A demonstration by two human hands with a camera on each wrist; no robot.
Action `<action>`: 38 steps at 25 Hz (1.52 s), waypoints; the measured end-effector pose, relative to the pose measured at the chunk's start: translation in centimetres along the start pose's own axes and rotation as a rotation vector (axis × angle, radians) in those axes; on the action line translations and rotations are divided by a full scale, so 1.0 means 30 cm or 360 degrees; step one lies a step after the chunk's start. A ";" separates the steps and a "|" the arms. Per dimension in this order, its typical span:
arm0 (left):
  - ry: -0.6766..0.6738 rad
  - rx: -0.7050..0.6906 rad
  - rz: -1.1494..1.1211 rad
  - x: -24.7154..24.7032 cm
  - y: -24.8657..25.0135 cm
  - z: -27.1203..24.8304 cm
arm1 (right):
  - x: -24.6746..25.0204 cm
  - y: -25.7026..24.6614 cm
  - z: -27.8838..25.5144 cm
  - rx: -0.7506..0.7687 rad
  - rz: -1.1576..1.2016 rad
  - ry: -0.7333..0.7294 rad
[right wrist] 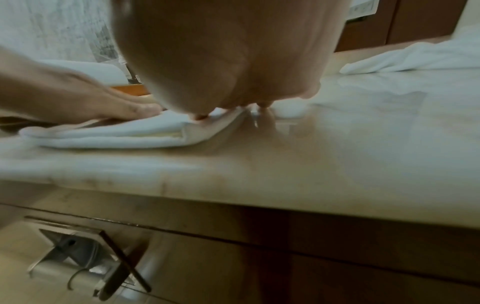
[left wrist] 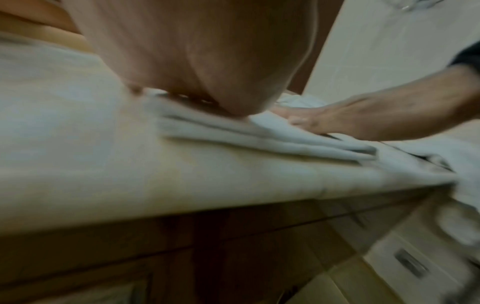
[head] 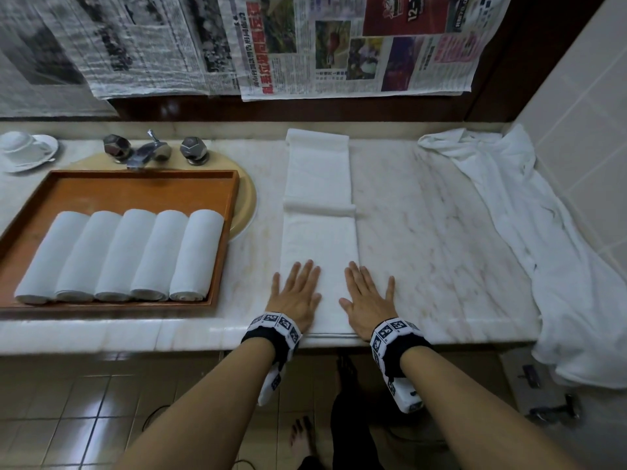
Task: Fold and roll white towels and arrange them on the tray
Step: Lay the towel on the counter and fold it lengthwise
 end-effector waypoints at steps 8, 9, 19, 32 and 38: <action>0.0222 0.0201 -0.0027 0.089 -0.190 -0.163 | 0.056 -0.088 -0.026 0.0145 -0.0037 0.0086; 0.0223 0.0026 0.0014 0.083 -0.133 -0.163 | 0.041 -0.113 -0.044 0.0234 -0.0008 0.0093; 0.0335 0.0025 0.0293 0.060 -0.056 -0.185 | 0.052 -0.016 -0.083 0.0097 0.0087 0.0335; 0.0259 -0.0181 0.0014 0.040 -0.006 -0.219 | 0.041 0.016 -0.174 0.0414 0.0374 0.0272; 0.0342 -0.0237 -0.0145 0.038 -0.011 -0.221 | 0.040 0.081 -0.162 0.0260 0.0532 0.0236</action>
Point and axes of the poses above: each hand's wrist, its own z-axis towards the middle knuckle, its own x-axis out of the back of the hand, y = z × x, the point moved 6 cm from there along z, towards the middle knuckle, and after that the axes turned 14 degrees about -x, right-handed, at the moved point
